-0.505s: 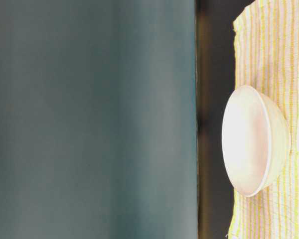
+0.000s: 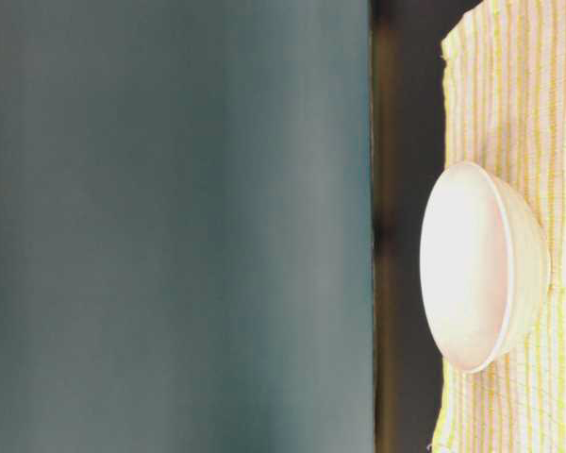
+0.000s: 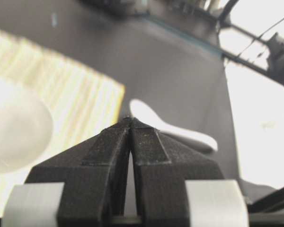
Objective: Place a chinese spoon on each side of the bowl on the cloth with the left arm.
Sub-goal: 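Move the left gripper over the right white spoon below the cloth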
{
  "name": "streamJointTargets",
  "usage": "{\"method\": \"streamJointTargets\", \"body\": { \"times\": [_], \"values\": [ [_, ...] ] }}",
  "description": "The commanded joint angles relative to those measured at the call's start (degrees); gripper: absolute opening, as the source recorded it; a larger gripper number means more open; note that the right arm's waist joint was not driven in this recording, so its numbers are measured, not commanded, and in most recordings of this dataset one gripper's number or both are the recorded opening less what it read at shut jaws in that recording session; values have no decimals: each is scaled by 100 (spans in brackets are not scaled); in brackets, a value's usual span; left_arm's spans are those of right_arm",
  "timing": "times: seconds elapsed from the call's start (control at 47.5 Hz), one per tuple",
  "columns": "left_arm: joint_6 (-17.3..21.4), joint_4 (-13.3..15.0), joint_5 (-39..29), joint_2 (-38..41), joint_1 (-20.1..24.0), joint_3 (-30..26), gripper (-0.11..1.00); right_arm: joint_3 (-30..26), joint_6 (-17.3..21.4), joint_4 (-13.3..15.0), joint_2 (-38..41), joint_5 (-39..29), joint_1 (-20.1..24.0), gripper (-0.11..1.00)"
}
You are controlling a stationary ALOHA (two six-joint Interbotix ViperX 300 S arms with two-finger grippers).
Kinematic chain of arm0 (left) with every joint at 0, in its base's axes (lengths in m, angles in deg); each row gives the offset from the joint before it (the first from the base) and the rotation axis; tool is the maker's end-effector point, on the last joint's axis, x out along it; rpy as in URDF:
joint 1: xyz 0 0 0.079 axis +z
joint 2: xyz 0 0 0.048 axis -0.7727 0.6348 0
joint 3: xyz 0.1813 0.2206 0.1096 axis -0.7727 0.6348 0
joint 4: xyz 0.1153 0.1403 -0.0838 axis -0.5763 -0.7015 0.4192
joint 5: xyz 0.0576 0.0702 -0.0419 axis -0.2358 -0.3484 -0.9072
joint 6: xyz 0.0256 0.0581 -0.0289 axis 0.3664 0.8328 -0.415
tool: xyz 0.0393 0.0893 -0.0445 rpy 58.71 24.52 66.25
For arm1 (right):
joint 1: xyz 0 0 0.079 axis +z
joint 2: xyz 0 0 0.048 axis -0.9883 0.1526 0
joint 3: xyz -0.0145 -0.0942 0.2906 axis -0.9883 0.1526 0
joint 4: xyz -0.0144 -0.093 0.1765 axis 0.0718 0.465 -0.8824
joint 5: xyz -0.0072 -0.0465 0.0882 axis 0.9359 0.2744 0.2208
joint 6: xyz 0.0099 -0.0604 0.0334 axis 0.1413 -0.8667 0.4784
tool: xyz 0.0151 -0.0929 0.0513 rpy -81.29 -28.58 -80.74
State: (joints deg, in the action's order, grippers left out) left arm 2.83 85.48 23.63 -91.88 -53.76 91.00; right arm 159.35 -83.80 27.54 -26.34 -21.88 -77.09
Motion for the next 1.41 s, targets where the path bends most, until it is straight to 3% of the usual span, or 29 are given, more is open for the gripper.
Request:
{"method": "streamJointTargets", "body": {
  "times": [0.0,0.126,0.379,0.484,0.589,0.779,1.094,1.389],
  "values": [
    [-475,-18,-35,721,-114,-492,0,-44,-35,-18,26,-18,0,1],
    [-853,-18,-44,1688,-141,-1151,0,44,-44,-9,26,-35,0,1],
    [-747,-26,-765,3445,-123,-2689,0,167,-44,-18,18,9,0,1],
    [-562,-44,-1230,4052,-132,-3366,1,167,-44,-18,-44,9,0,1],
    [-132,-35,-1626,4500,-176,-3973,3,158,-44,-18,-132,9,0,1],
    [308,-35,-2083,5256,-272,-4825,22,167,-26,-35,-211,-97,0,1],
    [281,-35,-2408,5818,-439,-5203,82,185,-26,-123,-229,-246,0,1],
    [272,-35,-1767,6056,-527,-5010,81,193,-18,-123,-229,-281,0,1]
  ]
}}
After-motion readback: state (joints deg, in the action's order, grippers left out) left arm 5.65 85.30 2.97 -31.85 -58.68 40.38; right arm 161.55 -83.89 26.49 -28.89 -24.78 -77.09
